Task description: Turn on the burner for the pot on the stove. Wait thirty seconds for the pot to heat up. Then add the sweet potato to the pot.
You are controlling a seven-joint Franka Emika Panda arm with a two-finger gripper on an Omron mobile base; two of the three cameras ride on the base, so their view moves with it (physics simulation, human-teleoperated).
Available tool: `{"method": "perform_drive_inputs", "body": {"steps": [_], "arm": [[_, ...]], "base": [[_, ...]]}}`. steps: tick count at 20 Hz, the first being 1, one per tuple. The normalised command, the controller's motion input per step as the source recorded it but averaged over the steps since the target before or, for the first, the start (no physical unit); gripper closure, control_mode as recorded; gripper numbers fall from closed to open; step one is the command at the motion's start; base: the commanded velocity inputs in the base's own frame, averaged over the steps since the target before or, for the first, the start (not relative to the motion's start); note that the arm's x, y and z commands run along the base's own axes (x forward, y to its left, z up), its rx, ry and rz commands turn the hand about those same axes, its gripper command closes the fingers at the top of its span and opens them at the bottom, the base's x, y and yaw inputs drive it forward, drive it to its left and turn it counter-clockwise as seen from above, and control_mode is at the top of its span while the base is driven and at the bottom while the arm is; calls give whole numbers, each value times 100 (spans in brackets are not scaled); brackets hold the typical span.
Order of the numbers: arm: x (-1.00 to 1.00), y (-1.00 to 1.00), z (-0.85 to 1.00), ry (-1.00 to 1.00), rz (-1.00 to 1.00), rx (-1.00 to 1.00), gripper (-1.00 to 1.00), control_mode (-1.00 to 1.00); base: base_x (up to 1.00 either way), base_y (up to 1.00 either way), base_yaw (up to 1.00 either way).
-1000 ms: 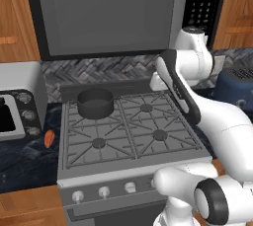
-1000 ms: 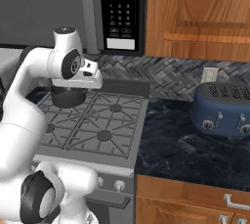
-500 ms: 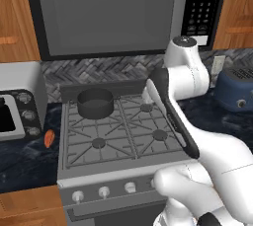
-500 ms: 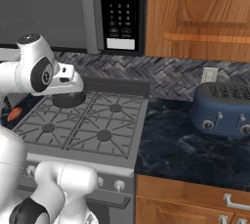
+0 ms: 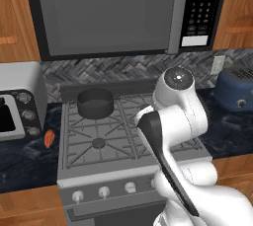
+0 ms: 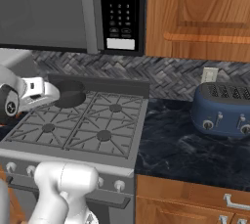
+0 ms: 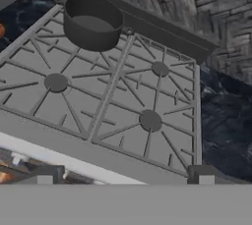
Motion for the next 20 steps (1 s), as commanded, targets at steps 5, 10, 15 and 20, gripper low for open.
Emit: {"method": "perform_drive_inputs", "body": {"steps": [5,10,15,20], "arm": [[-52,40,-15,-19,10,-13,-100,-100],[-43,49,-27,-11,9,-15,-100,-100],[-38,52,-33,-3,8,-12,-100,-100],[-27,44,-47,0,8,-11,-100,-100]], "base": [[0,0,0],[0,0,0],[0,0,0],[0,0,0]]}}
